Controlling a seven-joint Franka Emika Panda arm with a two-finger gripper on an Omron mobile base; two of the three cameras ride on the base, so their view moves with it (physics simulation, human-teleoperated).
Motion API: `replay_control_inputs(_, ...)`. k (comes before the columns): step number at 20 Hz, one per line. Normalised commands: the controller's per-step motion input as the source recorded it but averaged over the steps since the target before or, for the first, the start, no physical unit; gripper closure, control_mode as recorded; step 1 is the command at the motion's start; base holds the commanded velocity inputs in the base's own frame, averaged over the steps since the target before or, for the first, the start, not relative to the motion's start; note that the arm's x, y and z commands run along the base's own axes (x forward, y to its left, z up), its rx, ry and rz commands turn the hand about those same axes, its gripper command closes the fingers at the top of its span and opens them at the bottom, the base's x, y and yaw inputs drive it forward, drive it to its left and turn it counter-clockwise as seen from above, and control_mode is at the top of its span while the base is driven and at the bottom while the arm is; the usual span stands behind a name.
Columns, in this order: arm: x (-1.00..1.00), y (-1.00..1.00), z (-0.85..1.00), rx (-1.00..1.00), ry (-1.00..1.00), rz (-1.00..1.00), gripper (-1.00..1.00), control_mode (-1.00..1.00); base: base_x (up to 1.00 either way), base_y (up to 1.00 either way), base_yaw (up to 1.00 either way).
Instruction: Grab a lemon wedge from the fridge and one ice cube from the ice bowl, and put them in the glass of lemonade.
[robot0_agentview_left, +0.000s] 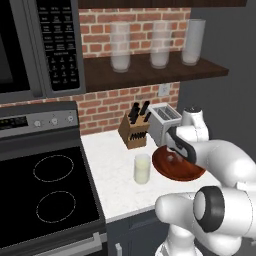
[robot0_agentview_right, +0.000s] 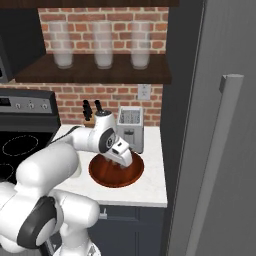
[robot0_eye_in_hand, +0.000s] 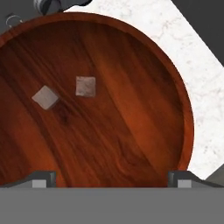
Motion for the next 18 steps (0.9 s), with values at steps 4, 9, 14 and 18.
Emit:
replay_control_inputs(4, 0.15, 0.0, -0.14, 0.0, 0.0, -0.04, -1.0, -1.0, 0.0, 0.0, 0.0)
replay_control_inputs(9, 0.15, 0.0, -0.12, 0.0, 0.0, -0.04, -1.0, -1.0, 0.0, 0.0, 0.0)
replay_control_inputs(14, 0.16, 0.0, -0.07, 0.0, 0.0, -0.05, -1.0, -1.0, 0.0, 0.0, 0.0)
replay_control_inputs(18, 0.14, 0.0, -0.1, 0.0, 0.0, -0.05, -1.0, -1.0, 0.0, 0.0, 0.0)
